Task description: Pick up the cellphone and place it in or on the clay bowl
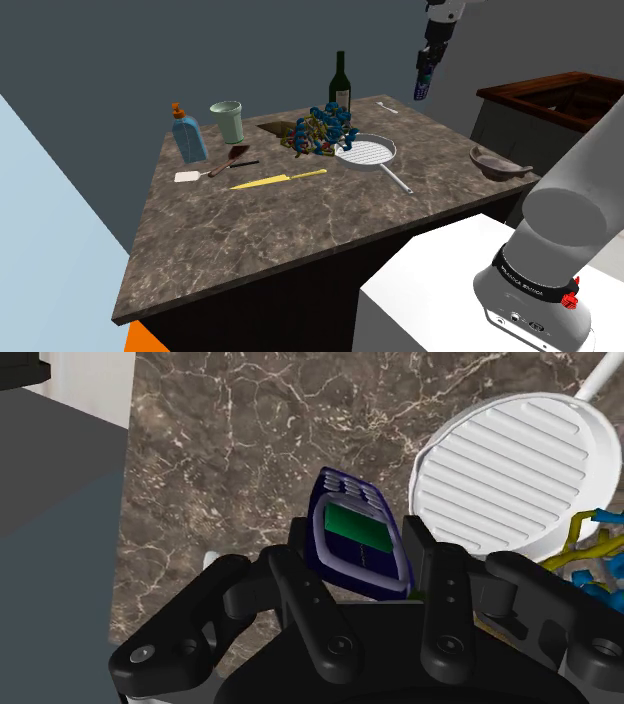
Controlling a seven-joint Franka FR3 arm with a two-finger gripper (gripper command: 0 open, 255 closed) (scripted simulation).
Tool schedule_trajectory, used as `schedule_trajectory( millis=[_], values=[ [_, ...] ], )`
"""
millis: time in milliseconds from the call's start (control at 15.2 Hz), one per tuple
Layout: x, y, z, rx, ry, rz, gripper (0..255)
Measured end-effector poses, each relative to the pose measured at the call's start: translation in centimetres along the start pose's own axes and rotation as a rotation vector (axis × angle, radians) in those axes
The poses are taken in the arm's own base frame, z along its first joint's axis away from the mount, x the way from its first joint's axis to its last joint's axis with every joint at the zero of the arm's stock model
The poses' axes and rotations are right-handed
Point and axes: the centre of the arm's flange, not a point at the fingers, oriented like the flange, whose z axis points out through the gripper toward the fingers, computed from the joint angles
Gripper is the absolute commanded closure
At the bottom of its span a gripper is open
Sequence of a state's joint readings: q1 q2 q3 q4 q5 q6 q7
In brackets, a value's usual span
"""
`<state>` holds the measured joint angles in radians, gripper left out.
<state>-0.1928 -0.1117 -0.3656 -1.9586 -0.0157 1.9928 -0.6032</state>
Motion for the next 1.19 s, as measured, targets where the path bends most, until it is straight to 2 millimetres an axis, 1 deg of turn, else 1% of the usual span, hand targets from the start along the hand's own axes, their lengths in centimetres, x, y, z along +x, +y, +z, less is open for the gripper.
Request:
schedule_trajectory(
  millis=[132, 198, 396, 462, 594, 726, 792, 858, 990, 1188],
  values=[
    [-2.9, 0.0, -0.6, 0.000, 0.000, 0.000, 255],
    [-4.2, 0.3, -0.9, 0.000, 0.000, 0.000, 255],
    [-7.8, 0.4, -1.6, 0.001, 0.000, 0.000, 255],
    [-9.2, 0.2, -2.1, 0.001, -0.001, 0.000, 255],
    [-12.1, 0.5, -2.6, 0.001, 0.000, 0.000, 255],
    [-14.3, 0.7, -3.2, 0.001, 0.000, 0.000, 255],
    [-15.7, 0.3, -3.2, 0.001, 0.000, 0.000, 255],
    [-16.8, 0.3, -3.4, 0.001, 0.000, 0.000, 255],
    [-19.6, 0.4, -3.8, 0.001, 0.000, 0.000, 255],
    [-23.1, 0.5, -5.0, 0.000, 0.000, 0.000, 255]
  ],
)
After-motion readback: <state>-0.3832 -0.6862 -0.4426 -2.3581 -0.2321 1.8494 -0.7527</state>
